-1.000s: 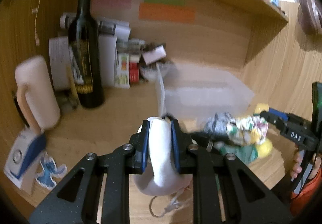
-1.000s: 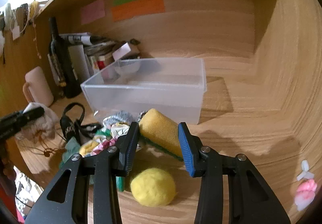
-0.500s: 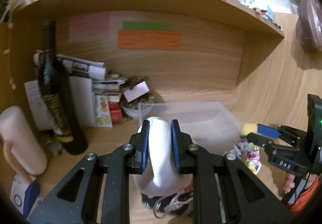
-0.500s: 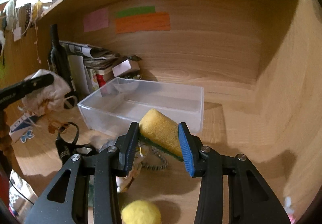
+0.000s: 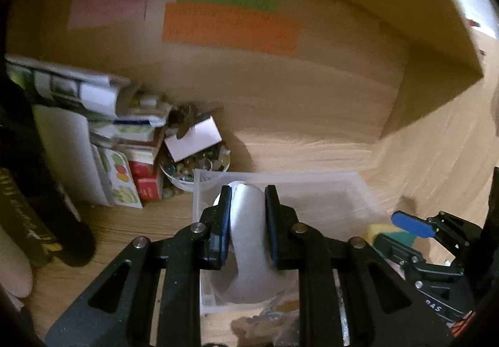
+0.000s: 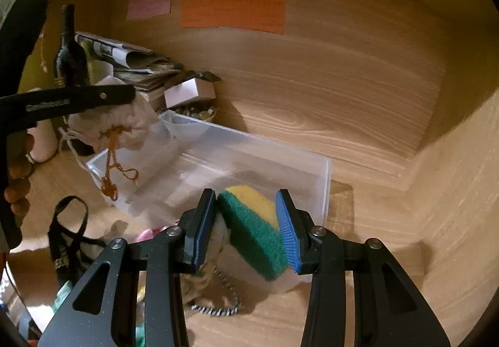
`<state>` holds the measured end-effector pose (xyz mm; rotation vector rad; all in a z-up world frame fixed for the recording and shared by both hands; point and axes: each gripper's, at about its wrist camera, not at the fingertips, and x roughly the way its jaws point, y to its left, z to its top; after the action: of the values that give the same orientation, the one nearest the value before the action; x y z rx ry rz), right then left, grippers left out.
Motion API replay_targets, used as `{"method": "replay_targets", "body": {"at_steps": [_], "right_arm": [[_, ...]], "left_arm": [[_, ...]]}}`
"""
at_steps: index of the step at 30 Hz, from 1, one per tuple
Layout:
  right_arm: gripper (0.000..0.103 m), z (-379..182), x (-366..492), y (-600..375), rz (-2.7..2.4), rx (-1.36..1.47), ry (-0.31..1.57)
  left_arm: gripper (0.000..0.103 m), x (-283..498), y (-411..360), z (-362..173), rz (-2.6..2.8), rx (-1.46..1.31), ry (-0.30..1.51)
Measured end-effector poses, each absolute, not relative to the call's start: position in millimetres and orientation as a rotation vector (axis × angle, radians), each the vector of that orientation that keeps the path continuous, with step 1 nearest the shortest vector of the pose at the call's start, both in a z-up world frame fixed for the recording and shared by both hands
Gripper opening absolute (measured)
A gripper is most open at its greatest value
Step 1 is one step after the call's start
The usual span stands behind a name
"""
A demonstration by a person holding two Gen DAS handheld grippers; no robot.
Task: Organize soft objects
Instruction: 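Carry the cloth bag and sponge into the clear box and open both tools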
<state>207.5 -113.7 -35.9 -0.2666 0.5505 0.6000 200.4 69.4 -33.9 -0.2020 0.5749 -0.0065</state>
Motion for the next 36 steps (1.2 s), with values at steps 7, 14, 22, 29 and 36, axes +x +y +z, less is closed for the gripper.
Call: {"method": "replay_targets", "body": {"at_steps": [7, 14, 22, 29, 36], "right_arm": [[0.037, -41.8, 226.9, -104.5, 0.621, -0.268, 0.601], [0.055, -43.4, 235.8, -102.3, 0.623, -0.263, 0.637], [0.062, -20.8, 225.1, -110.8, 0.618, -0.227, 0.572], [0.070, -7.9, 204.9, -127.9, 0.612, -0.199, 0.535], [0.079, -15.5, 178.0, -147.1, 0.608, -0.167, 0.561]], "left_arm": [[0.020, 229.2, 71.3, -59.7, -0.017, -0.196, 0.700], [0.020, 230.8, 60.4, -62.3, -0.036, -0.147, 0.755], [0.051, 212.4, 59.4, -35.1, -0.031, -0.116, 0.680], [0.077, 172.8, 61.2, -13.3, -0.050, -0.112, 0.619], [0.094, 130.4, 63.7, -16.1, -0.033, -0.078, 0.605]]}}
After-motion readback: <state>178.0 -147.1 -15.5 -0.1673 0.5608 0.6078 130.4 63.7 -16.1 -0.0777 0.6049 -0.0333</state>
